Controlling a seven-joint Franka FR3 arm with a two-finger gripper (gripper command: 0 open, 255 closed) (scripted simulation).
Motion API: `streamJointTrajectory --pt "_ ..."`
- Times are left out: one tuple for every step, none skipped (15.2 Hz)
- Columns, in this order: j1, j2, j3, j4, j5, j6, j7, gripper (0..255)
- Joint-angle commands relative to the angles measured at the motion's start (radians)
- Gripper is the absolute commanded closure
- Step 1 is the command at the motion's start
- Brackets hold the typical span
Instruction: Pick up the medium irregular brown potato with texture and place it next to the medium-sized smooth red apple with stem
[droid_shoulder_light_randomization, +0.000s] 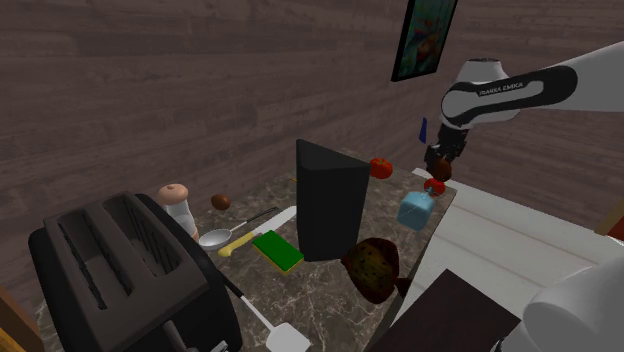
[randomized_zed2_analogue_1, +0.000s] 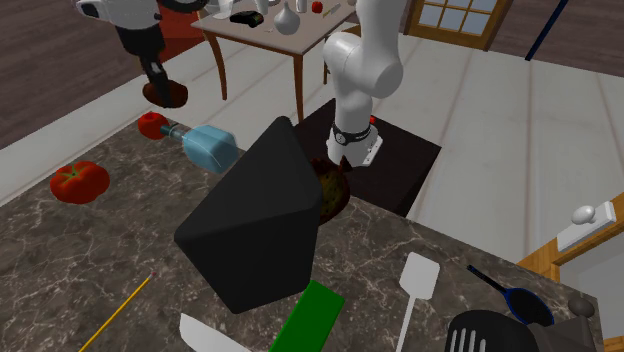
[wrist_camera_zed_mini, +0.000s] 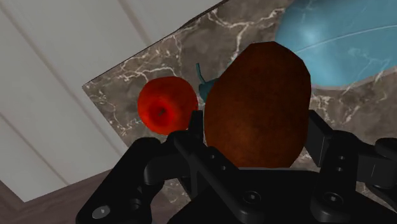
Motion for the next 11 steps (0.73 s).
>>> streamJointTrajectory --pt "-0.008 0.056 -0.031 0.06 0.015 0.0 -0.05 255" --pt "-0.013 0.085 -0.046 0.09 0.025 0.001 -0.075 255" --pt "-0.018 0.115 -0.06 0.121 0.036 0.001 -0.101 255" --pt "-0.023 0.146 -0.074 0.153 0.049 0.0 -0.127 255" --pt "-0.029 0.178 -0.088 0.186 0.063 -0.002 -0.154 255" --pt "-0.035 0.21 -0.1 0.221 0.079 -0.005 -0.18 255" --pt "-0.042 0.243 -0.112 0.257 0.095 -0.009 -0.207 255" --pt "-0.051 0.277 -0.123 0.294 0.113 -0.014 -0.234 255" --pt "-0.06 0.312 -0.132 0.333 0.132 -0.02 -0.26 255" --pt "-0.071 0.347 -0.14 0.374 0.151 -0.028 -0.286 255" --pt "-0.084 0.383 -0.148 0.416 0.171 -0.036 -0.312 255"
